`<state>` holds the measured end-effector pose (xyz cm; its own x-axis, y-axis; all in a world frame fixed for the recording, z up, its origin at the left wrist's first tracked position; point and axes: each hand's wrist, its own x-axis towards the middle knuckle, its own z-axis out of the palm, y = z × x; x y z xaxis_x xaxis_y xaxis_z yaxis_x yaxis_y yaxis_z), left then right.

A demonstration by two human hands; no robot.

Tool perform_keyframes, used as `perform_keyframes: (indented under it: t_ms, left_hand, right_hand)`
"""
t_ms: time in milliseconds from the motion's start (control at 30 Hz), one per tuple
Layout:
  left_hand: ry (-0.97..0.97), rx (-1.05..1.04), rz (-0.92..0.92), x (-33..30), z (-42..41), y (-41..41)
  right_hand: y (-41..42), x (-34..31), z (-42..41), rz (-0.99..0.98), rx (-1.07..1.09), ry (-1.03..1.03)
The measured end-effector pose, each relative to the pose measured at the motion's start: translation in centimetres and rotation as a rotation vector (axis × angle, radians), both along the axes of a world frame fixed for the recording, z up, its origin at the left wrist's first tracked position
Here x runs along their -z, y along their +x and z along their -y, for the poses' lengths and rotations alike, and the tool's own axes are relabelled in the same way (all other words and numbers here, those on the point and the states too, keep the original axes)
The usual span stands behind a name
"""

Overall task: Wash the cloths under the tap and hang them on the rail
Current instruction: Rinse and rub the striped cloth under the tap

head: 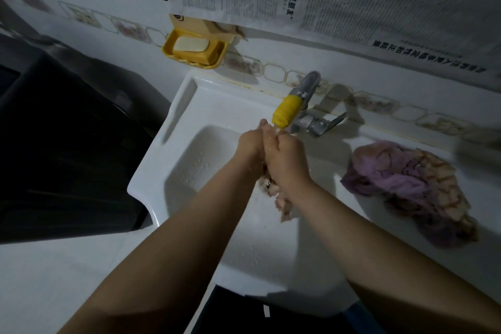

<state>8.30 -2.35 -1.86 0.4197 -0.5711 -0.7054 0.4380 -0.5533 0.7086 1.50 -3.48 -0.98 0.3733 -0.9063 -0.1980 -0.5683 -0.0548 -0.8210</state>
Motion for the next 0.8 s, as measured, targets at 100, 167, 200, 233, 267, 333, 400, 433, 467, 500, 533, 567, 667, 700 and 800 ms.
perform_keyframes:
  t_ms: [100,167,200,233,267,333,400,433,467,500,533,567,667,700,800]
  left_hand:
    - [0.100,0.101,-0.008,-0.5,0.1,-0.8]
    - [0.097,0.063,-0.008,0.0,0.0,-1.2]
    - [0.065,0.048,-0.016,-0.2,0.0,-1.2]
    - [0.034,0.064,-0.013,-0.2,0.0,-0.9]
    - [0.014,0.036,-0.053,-0.1,0.1,-0.3]
    - [-0.008,0.082,-0.058,-0.4,-0.3,0.2]
    - [-0.071,0.094,-0.188,-0.9,-1.0,0.6]
    - [-0.099,0.156,-0.246,-1.1,-1.3,0.7]
    - [-0.134,0.218,-0.299,-1.0,-1.8,0.9]
    - [-0.164,0.266,-0.309,-1.2,-2.2,1.6]
    - [-0.210,0.299,-0.313,-1.1,-2.6,2.6]
    - [-0.246,0.333,-0.282,-1.0,-2.8,3.7]
    - [-0.218,0.381,-0.069,-0.7,-3.2,5.4]
    - [-0.170,0.361,0.061,-0.5,-3.1,5.5]
    - [-0.135,0.330,0.291,-0.1,-2.9,4.9]
  right_hand:
    - [-0.5,0.3,1.4,-0.063,0.071,-0.022]
    - [-0.7,0.5,2.7,-0.059,0.125,-0.027]
    - [-0.6,0.4,2.2,-0.062,0.115,-0.056]
    - [-0.3,0.2,1.2,-0.064,0.094,-0.084]
    - [0.0,0.1,0.2,-0.068,0.059,-0.096]
    - [0.3,0.0,-0.6,-0.104,0.009,-0.130]
    - [0.0,0.0,1.1,-0.201,-0.001,-0.117]
    - [-0.3,0.0,2.2,-0.192,0.012,-0.049]
    - [-0.8,0.2,3.1,-0.138,0.020,0.052]
    - [-1.4,0.2,3.7,-0.076,-0.003,0.164]
    - [-1.7,0.0,3.8,-0.036,-0.062,0.283]
    - [-2.1,-0.3,3.7,-0.010,-0.157,0.399]
    - [-2.9,-0.3,3.5,0.056,-0.286,0.493]
    - [-3.0,-0.2,3.7,0.080,-0.254,0.435]
    - [-2.6,-0.4,3.7,0.158,-0.133,0.330]
